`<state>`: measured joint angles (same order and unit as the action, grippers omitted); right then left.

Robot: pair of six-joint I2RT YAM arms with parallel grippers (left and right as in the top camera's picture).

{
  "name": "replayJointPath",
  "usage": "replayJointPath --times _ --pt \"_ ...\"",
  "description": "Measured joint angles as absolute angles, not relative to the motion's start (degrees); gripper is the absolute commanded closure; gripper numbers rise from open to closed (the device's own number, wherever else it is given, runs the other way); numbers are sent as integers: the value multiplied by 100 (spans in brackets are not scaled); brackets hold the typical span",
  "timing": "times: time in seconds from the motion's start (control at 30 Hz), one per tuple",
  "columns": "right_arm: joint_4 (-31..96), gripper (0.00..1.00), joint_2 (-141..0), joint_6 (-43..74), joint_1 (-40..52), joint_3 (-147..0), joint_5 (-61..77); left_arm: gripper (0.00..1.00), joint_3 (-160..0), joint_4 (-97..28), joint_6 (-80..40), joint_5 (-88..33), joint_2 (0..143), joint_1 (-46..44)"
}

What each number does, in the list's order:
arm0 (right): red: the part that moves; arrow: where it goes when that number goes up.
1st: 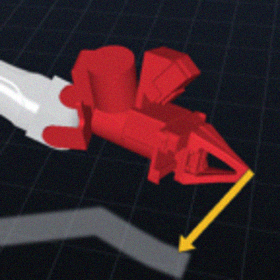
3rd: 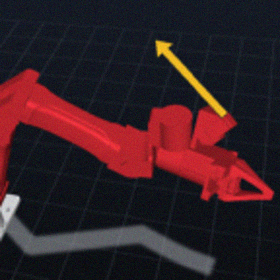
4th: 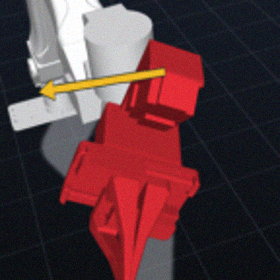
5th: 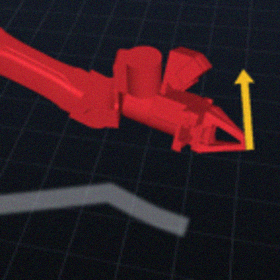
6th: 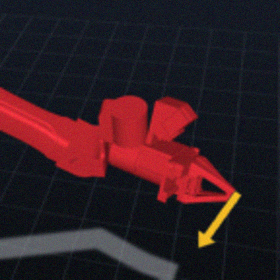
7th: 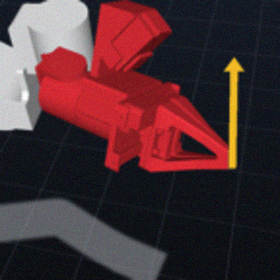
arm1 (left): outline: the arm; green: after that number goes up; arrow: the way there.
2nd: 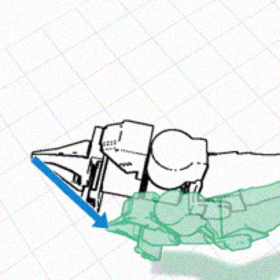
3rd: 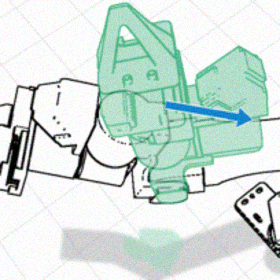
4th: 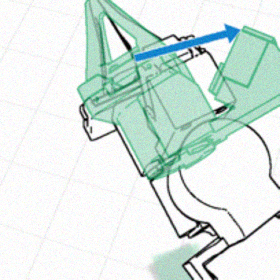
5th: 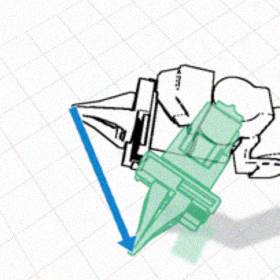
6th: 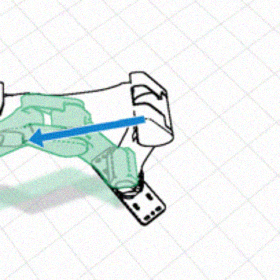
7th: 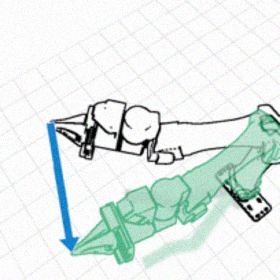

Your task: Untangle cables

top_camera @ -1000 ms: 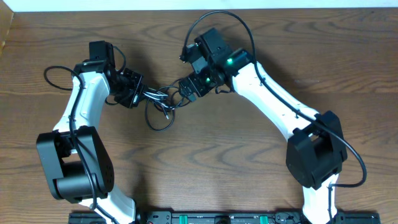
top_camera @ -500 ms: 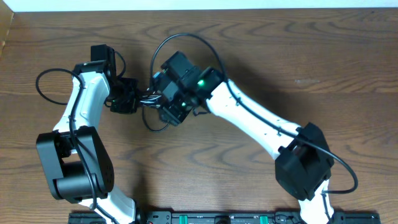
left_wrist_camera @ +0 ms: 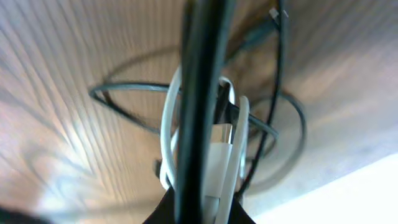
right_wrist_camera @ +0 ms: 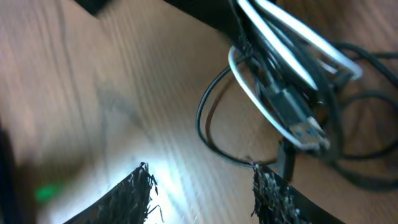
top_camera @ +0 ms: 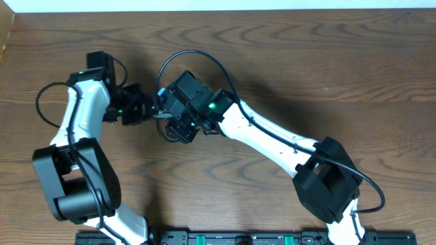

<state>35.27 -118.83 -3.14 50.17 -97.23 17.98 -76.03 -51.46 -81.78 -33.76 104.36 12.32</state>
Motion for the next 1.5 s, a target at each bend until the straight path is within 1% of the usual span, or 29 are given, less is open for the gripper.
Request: replayJointPath --times 0.2,0.37,0.57,0.77,0.93,1.13,1.23,1.27,1.3,1.33,1.37,1.4,1.43,1.47,1.5 --pt "2604 45 -11880 -263 5043 -9432 1741 92 -7603 -5000 -8256 -4639 10436 1533" --pt "2292 45 -11880 25 5100 -9258 1511 92 -7603 -4873 -8270 -5078 10436 1566" --pt "1514 45 -11880 427 5148 -8838 1258 92 -7603 -4923 -8383 -5242 10436 1566" --pt "591 43 -11883 821 5306 -8224 414 92 -7603 -4974 -8436 -5264 10436 1566" --pt "145 42 -11883 1420 5391 -7915 -183 92 -7603 -4993 -8453 -5264 10436 1566" --pt "-491 32 -12164 1861 5422 -7894 -368 92 -7603 -4993 -8488 -5266 10436 1566" --pt "-947 33 -12501 1968 5489 -7889 -368 92 -7603 -4991 -8512 -5227 10436 1568" --pt "-1083 35 -12586 1997 5509 -7889 -370 92 -7601 -4991 -8514 -5194 10436 1579" --pt "-1286 39 -12689 2018 5537 -7889 -375 92 -7601 -4991 -8517 -5151 10438 1601" --pt "-1433 45 -12757 2032 5557 -7889 -375 92 -7601 -4991 -8517 -5120 10438 1614" --pt "-1605 55 -12829 2056 5581 -7889 -373 93 -7601 -4991 -8519 -5089 10438 1627" --pt "-1739 72 -12888 2051 5599 -7889 -373 92 -7601 -4987 -8530 -5070 10438 1634" --pt "-1796 91 -12914 2040 5612 -7889 -368 92 -7601 -4987 -8530 -5059 10438 1636" --pt "-1813 99 -12927 2069 5621 -7889 -364 92 -7601 -4989 -8532 -5046 10438 1636" --pt "-1828 99 -12929 2056 5623 -7889 -360 92 -7601 -4989 -8532 -5043 10438 1636"
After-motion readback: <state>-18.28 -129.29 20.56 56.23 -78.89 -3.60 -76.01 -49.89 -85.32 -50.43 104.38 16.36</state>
